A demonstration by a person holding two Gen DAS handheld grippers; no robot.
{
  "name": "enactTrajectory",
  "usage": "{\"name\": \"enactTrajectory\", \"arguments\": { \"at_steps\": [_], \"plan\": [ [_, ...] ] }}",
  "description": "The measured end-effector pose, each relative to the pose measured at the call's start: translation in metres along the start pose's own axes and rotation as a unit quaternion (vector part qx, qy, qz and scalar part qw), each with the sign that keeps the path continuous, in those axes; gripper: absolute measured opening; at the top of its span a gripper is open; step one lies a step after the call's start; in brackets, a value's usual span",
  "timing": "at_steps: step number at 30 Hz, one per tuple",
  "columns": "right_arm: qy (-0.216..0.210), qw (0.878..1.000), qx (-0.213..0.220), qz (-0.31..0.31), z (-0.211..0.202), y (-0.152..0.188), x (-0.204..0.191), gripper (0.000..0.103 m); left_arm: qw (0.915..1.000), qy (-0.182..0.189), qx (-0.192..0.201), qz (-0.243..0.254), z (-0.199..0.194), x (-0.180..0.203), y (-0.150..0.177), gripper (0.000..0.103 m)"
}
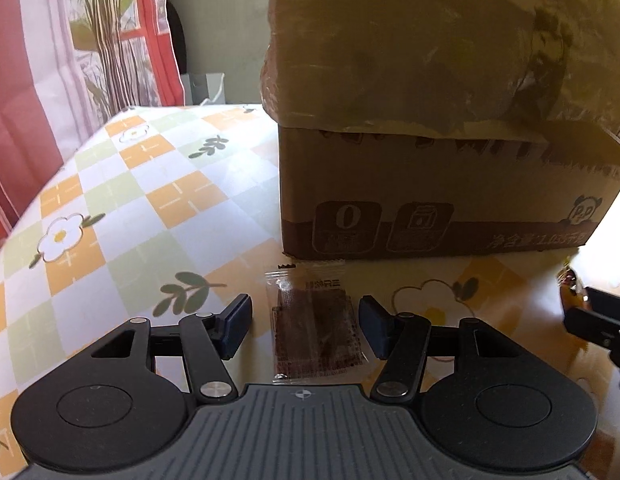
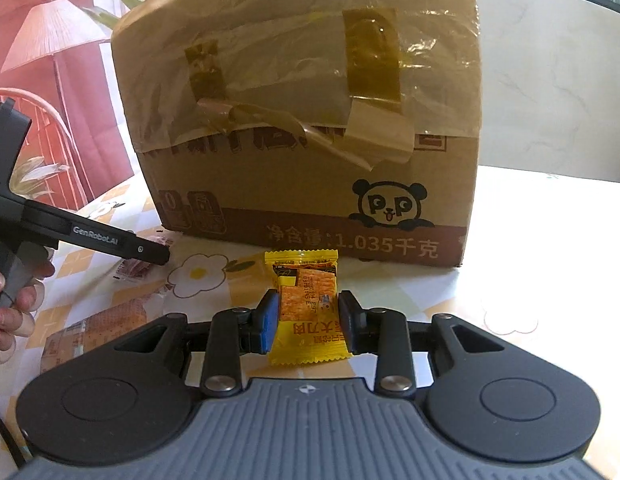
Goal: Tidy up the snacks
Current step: 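Grasp the brown jerky packet with the left tool while the right tool grasps the yellow-orange candy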
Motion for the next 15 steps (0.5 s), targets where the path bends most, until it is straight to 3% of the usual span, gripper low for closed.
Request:
{"name": "enactTrajectory", "arguments": {
  "at_steps": [1,3,5,15],
  "plan": [
    [-0.001,1.000,0.002,-0.001,-0.001,0.000,-0.001,0.034,1.0000,0.000,0.003,0.001,-0.001,0.000,0.001,0.060],
    [-0.004,1.000,0.003,-0.002,-0.002,0.000,-0.001,0.034,0.9999,0.003,0.011,0.004,-0.003,0.003,0.001,0.046],
    [-0.006,1.000,0.004,-0.001,-0.003,0.000,-0.001,0.034,0.9999,0.003,0.009,0.011,-0.006,0.005,0.003,0.041],
    [-0.006,1.000,0.017,0.012,-0.009,-0.001,0.002,0.034,0.9995,0.030,0.008,-0.009,-0.033,0.008,0.020,0.040]
  ]
}}
Point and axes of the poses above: each gripper's, at about its wrist camera, not at the fingertips, and z roughly the way its jaws point, x to its right, y to its underside, the point moved 9 cm from there along z, roughly the way its jaws point, and after that the axes turned 3 degrees about -z, right-handed, at the moved point
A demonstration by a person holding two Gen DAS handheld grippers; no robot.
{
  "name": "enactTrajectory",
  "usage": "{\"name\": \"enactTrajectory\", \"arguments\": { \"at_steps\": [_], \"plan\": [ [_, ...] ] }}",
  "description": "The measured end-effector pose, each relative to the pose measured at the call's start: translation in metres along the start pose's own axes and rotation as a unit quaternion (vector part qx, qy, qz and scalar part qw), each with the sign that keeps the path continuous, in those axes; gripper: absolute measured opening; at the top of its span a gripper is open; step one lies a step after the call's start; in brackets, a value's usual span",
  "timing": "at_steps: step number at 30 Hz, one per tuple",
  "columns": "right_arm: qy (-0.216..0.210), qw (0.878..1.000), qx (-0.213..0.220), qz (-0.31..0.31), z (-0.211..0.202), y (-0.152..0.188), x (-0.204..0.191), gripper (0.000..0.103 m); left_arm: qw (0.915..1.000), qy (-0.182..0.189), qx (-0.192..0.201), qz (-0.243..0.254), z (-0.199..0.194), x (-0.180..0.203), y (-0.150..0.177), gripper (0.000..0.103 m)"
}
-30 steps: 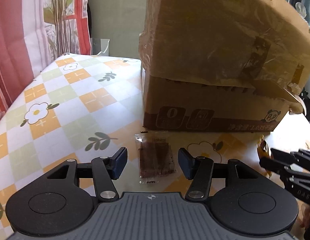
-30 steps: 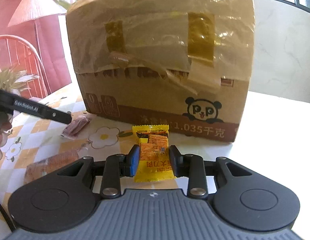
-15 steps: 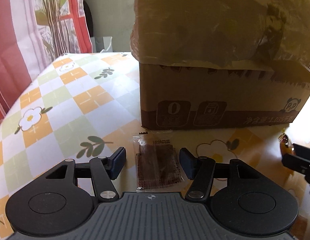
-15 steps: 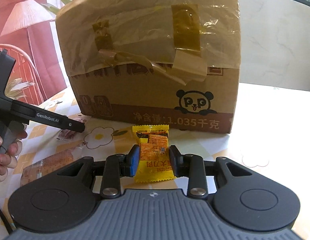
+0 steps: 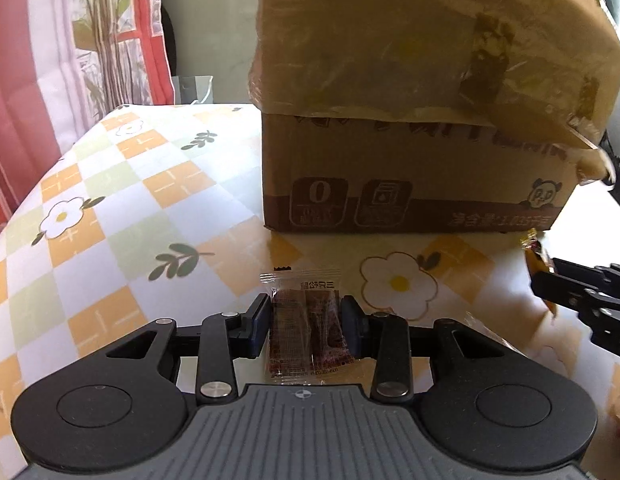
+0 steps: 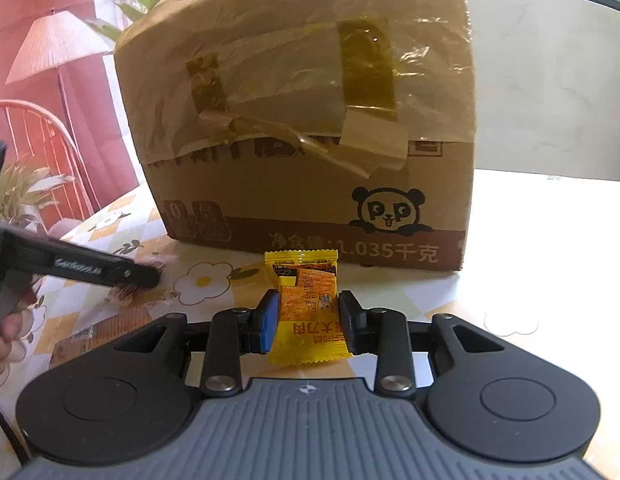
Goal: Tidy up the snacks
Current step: 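Grasp the brown jerky packet with the left tool while the right tool grasps the yellow-orange candy, then carry the jerky packet and yellow candy into the lined box and open both tools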
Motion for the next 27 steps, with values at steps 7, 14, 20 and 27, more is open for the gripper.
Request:
{"name": "enactTrajectory", "arguments": {
  "at_steps": [7,14,20,27],
  "plan": [
    [-0.001,1.000,-0.004,-0.003,0.000,0.001,-0.002,0.034,0.9995,0.011,0.016,-0.024,-0.025,-0.001,0.010,0.040],
    [-0.002,1.000,-0.003,-0.014,0.001,0.000,-0.003,0.034,0.9996,0.013,0.022,-0.015,-0.033,0.007,0.012,0.040],
    [0.009,1.000,0.008,-0.025,-0.006,-0.003,-0.006,0.034,0.9989,0.018,0.041,-0.011,-0.044,0.010,0.003,0.040],
    [0.006,0.998,0.054,-0.007,-0.055,-0.031,-0.007,0.034,0.9945,0.041,0.094,0.019,-0.078,0.023,-0.041,0.040]
  ]
}}
Point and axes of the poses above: each gripper's, at about its wrist camera, not at the fingertips, and z roughly the way its jaws point, x to its right, y to its underside, the point moved 9 cm from there along z, roughly the way its jaws point, and after that the axes turned 3 degrees about -z, right-handed, at the moved point
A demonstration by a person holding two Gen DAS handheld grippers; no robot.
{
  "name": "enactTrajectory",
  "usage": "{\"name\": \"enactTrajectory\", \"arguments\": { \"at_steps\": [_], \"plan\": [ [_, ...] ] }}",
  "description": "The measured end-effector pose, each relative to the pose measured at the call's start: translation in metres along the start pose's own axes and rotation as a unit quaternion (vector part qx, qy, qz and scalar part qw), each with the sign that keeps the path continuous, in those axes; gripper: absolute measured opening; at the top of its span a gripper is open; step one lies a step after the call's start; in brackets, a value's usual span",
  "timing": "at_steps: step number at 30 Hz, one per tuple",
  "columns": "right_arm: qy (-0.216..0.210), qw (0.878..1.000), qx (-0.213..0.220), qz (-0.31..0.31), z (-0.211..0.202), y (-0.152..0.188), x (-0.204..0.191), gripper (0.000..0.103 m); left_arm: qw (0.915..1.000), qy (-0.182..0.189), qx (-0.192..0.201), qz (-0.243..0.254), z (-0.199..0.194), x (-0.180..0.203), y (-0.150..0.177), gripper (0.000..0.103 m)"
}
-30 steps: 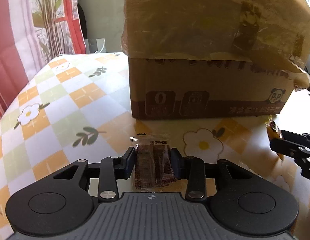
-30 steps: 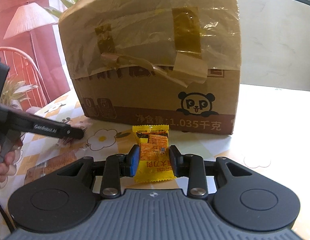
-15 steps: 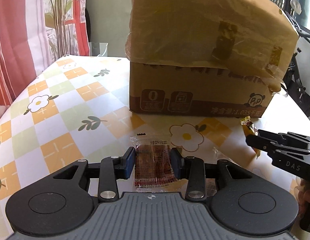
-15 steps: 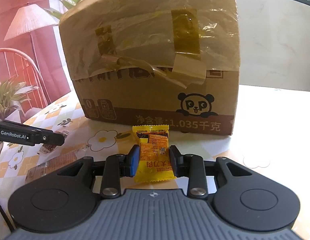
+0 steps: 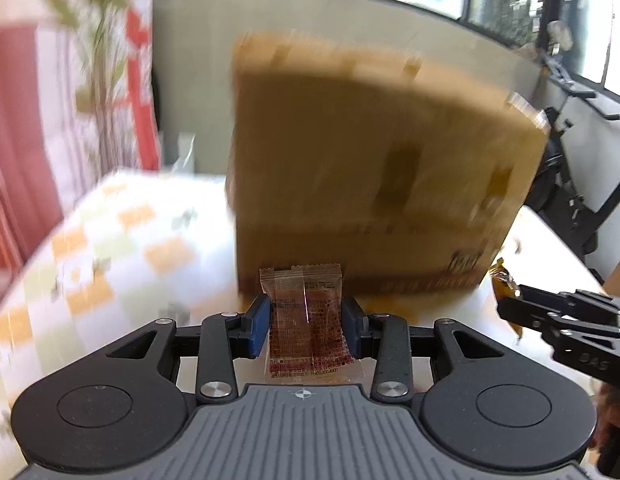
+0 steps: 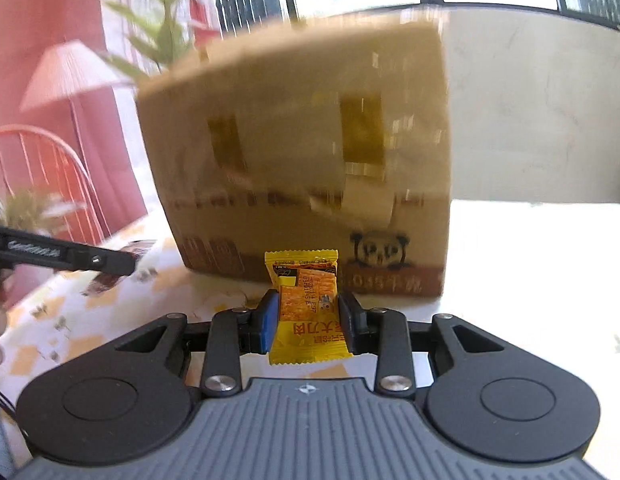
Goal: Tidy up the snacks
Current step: 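Carry the jerky packet and yellow candy into the lined box and open both tools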
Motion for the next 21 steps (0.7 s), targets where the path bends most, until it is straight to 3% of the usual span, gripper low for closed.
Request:
{"name": "enactTrajectory", "arguments": {
  "at_steps": [5,10,15,21],
  "plan": [
    [-0.010,0.998,0.066,-0.013,-0.024,-0.073,-0.004,0.034,0.9965,0.031,0.072,0.027,-0.022,0.020,-0.065,0.040],
    [-0.012,0.993,0.107,-0.039,-0.022,-0.143,-0.006,0.034,0.9910,0.060,0.115,0.033,-0.027,0.041,-0.123,0.041],
    [0.027,0.996,0.068,-0.051,0.022,-0.177,0.012,0.034,0.9915,0.066,0.105,0.039,0.011,0.057,-0.163,0.041],
    [0.053,0.998,0.020,-0.030,0.063,-0.181,0.032,0.034,0.9961,0.044,0.070,0.031,0.060,0.061,-0.177,0.041]
  ]
}}
Point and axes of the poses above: each gripper's, at about its wrist camera, not at the fingertips, and z roughly the way its jaws point, x to its right, y to its underside, the point moved 9 cm from there along z, roughly the way its jaws point, and after that the axes turned 3 degrees about -z, right-handed, at the moved point
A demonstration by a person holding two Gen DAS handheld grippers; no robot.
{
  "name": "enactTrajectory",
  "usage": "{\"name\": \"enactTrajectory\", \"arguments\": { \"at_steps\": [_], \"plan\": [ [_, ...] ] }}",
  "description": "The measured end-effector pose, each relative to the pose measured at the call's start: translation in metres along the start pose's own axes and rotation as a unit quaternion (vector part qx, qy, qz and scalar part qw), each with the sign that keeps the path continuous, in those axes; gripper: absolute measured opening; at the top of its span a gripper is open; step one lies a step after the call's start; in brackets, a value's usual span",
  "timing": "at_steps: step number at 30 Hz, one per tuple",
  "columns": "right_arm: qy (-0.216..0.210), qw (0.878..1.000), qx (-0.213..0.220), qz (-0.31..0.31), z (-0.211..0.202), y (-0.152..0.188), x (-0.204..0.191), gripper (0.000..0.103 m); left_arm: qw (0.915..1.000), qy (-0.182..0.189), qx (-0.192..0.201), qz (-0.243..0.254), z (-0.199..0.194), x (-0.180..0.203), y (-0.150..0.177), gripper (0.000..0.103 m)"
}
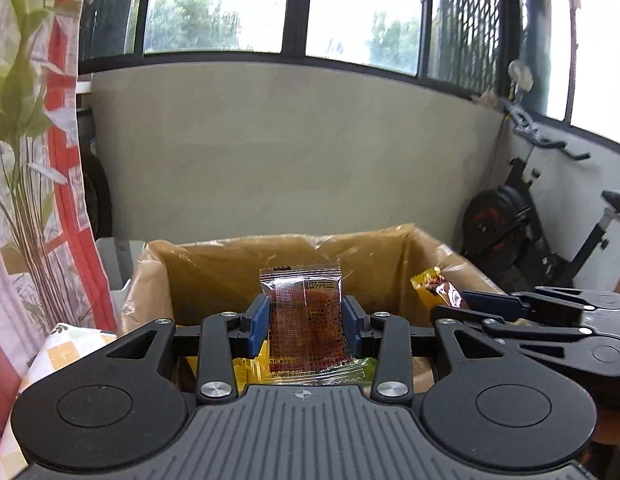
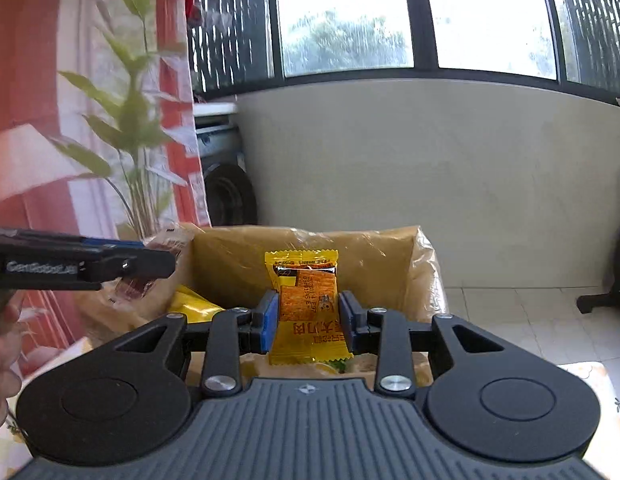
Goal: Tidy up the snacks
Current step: 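Carry the jerky packet and yellow candy into the lined box and open both tools, then grasp the pink-wrapped cake pack with both tools from either side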
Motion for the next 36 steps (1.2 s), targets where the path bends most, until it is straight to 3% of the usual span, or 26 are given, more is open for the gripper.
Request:
{"name": "enactTrajectory", "arguments": {
  "at_steps": [6,11,16,25,31,36],
  "plan": [
    [0.010,0.999,-0.029,0.020,0.010,0.014,0.010,0.034,0.9997,-0.013,-0.017,0.013,0.018,0.001,0.010,0.042],
    [0.008,0.999,-0.028,0.026,0.003,0.017,0.011,0.036,0.9992,-0.011,-0.035,0.015,0.020,0.003,0.013,0.052],
    [0.008,0.999,-0.018,0.026,-0.012,0.017,0.011,0.048,0.9994,-0.012,-0.032,0.005,0.006,-0.002,0.016,0.058],
    [-0.011,0.999,0.016,0.036,-0.057,0.019,0.000,0.055,0.9995,0.020,-0.026,0.005,-0.054,-0.019,0.030,0.059],
    [-0.033,0.998,0.028,0.040,-0.083,0.037,-0.023,0.059,0.9985,0.034,-0.043,0.007,-0.096,-0.034,0.071,0.060],
    [-0.045,0.998,0.016,0.044,-0.095,0.068,-0.041,0.059,0.9966,0.034,-0.075,-0.004,-0.102,-0.048,0.119,0.059]
  ]
}}
Point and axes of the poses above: each gripper's, at about its wrist camera, not at the fingertips, and z roughly the way its jaws point, x to its right, y to its underside, the point moved 9 cm from there along z, roughly the way its jaws point, and after that the axes turned 3 degrees about -z, right-handed, at the moved point
